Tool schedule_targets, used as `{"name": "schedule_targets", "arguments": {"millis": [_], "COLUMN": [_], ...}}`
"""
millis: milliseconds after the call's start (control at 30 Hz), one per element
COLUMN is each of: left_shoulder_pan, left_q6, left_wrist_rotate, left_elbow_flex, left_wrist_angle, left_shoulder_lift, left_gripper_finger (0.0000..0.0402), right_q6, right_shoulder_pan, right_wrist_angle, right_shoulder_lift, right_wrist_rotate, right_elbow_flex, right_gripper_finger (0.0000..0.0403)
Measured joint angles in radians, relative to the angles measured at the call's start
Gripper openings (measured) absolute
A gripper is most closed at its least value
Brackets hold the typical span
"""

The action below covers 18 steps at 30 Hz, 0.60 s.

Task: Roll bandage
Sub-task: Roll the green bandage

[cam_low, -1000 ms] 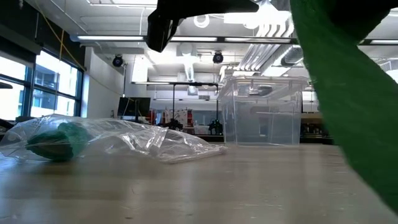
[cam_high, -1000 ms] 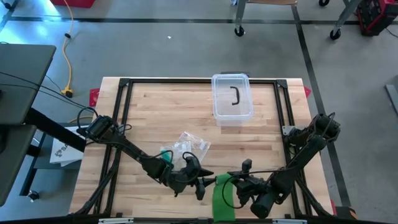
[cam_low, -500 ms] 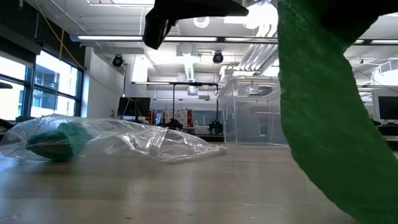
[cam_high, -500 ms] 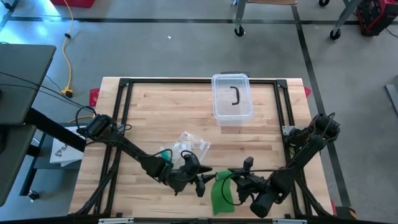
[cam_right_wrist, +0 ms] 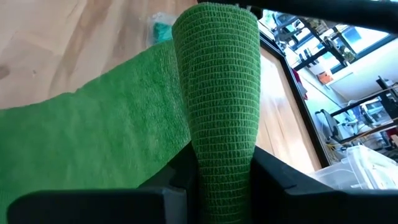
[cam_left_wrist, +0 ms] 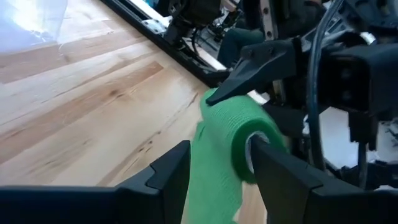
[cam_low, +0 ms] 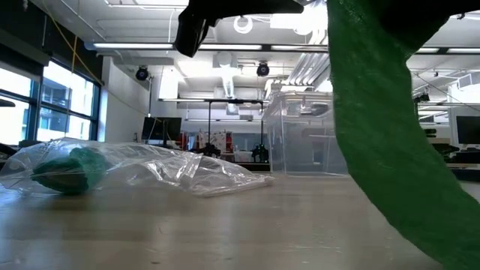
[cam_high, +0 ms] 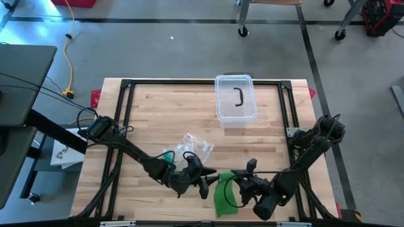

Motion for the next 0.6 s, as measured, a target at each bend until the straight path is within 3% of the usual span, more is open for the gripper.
{"name": "schedule_targets", "arguments": {"millis": [600], "left_shoulder_pan": [0.001], "left_q6": [-0.001], "left_wrist_rotate": [-0.011], "left_elbow_flex": [0.0], "left_wrist_angle": [0.006], "left_shoulder_lift": [0.0], "left_gripper_finger": [0.0165], "right_q6": [-0.109], "right_shoulder_pan": [-0.013], "right_wrist_angle": [0.092], "right_shoulder_lift": [0.0], "right_wrist_rotate": [0.036], "right_elbow_flex": [0.0], "right_gripper_finger": [0.0087]}}
